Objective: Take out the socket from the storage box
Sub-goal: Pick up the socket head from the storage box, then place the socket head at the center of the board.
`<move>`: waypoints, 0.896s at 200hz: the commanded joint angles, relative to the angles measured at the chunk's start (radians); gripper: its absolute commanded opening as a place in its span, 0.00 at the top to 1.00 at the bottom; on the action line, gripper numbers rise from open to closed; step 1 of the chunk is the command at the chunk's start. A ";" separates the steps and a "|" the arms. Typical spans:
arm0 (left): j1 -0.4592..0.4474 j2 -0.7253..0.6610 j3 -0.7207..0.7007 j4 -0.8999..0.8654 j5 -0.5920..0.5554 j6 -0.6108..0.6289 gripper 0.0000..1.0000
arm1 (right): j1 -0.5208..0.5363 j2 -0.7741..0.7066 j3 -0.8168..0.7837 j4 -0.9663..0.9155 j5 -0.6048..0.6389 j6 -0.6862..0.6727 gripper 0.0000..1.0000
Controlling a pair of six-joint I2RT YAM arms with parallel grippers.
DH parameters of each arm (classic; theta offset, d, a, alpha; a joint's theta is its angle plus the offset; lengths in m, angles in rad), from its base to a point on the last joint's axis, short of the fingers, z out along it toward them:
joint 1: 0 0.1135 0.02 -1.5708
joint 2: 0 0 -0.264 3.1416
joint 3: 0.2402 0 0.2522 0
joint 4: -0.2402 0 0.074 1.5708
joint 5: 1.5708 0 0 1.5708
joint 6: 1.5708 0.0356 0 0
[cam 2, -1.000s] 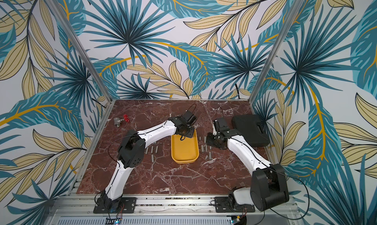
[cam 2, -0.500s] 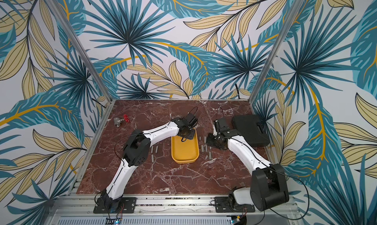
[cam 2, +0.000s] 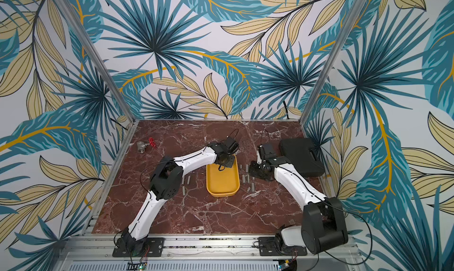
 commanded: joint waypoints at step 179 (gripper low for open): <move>0.207 -1.038 -1.116 0.083 -0.085 -0.275 0.87 | -0.006 0.048 -0.010 0.046 -0.073 0.020 0.67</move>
